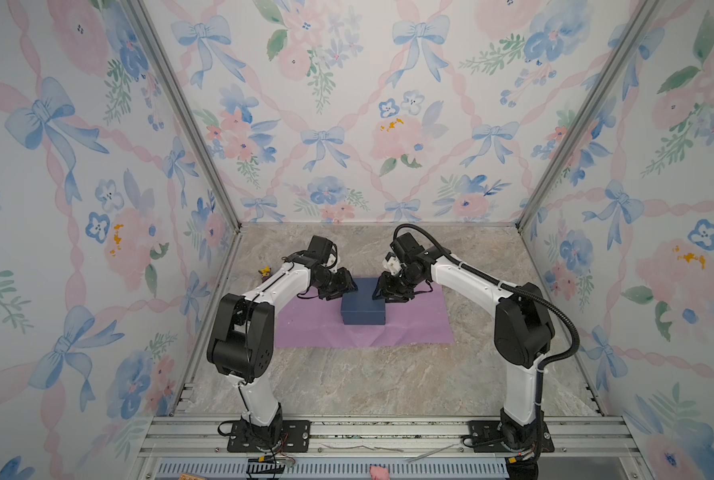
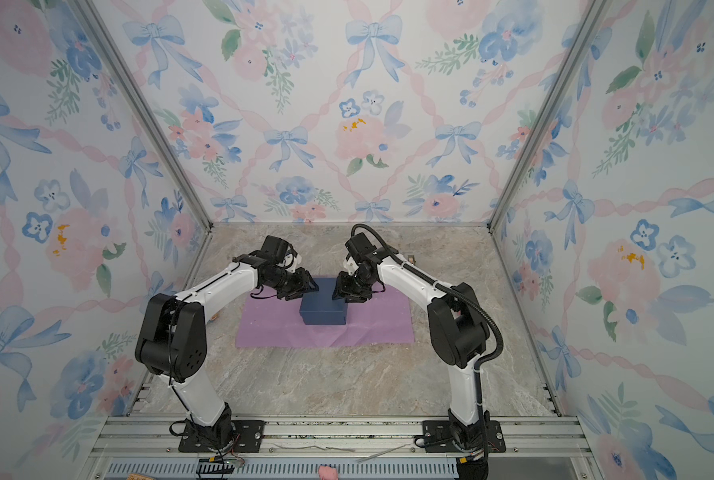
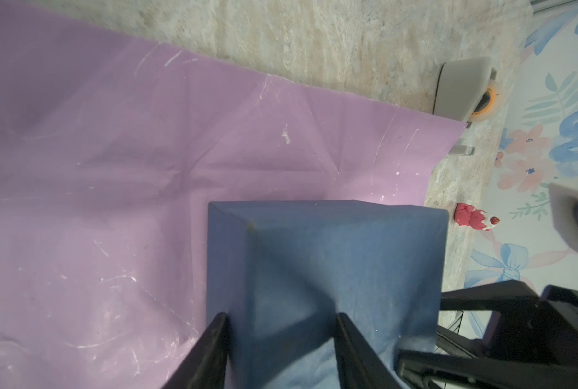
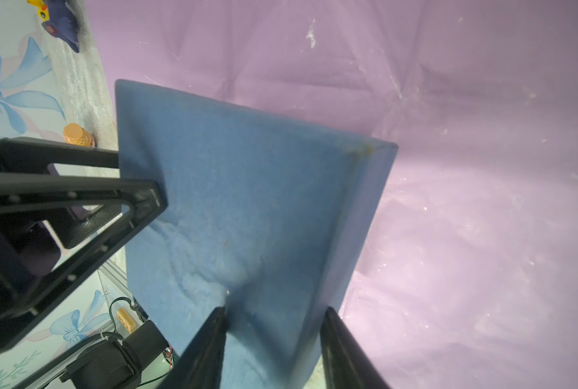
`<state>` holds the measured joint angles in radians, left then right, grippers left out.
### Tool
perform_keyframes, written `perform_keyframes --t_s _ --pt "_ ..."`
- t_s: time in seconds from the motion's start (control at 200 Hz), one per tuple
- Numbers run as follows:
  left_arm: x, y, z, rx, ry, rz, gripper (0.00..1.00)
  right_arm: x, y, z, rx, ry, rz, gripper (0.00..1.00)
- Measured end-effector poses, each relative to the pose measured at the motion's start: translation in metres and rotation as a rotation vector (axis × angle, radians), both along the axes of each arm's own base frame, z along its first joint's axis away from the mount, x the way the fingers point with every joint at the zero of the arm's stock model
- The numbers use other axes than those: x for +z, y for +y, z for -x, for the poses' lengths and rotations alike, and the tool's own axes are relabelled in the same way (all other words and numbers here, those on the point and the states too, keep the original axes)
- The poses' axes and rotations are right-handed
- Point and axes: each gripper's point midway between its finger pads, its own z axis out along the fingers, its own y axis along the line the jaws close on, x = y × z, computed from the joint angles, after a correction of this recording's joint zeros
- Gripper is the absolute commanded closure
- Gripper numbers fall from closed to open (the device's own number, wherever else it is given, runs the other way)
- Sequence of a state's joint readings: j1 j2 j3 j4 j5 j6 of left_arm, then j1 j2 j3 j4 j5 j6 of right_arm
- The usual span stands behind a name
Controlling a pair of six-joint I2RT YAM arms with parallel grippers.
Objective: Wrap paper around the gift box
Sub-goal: 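Lower the box onto the paper center with both grippers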
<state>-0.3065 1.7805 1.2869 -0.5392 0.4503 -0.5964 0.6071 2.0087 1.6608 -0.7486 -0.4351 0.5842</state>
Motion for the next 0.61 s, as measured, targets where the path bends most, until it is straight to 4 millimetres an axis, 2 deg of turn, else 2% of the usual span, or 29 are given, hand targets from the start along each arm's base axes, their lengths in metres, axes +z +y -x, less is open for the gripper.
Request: perform_keyframes --t_s 0.275,0.605 --pt "-0.008 -0.002 -0.003 -0.006 0.005 0.004 0.49 -0.007 -0.005 -0.011 -0.003 -0.002 0.000 0.52" --pt "-0.020 0.002 -0.008 0.007 0.023 -0.002 0.49 -0.019 0.000 -0.018 -0.001 0.005 -0.001 0.52"
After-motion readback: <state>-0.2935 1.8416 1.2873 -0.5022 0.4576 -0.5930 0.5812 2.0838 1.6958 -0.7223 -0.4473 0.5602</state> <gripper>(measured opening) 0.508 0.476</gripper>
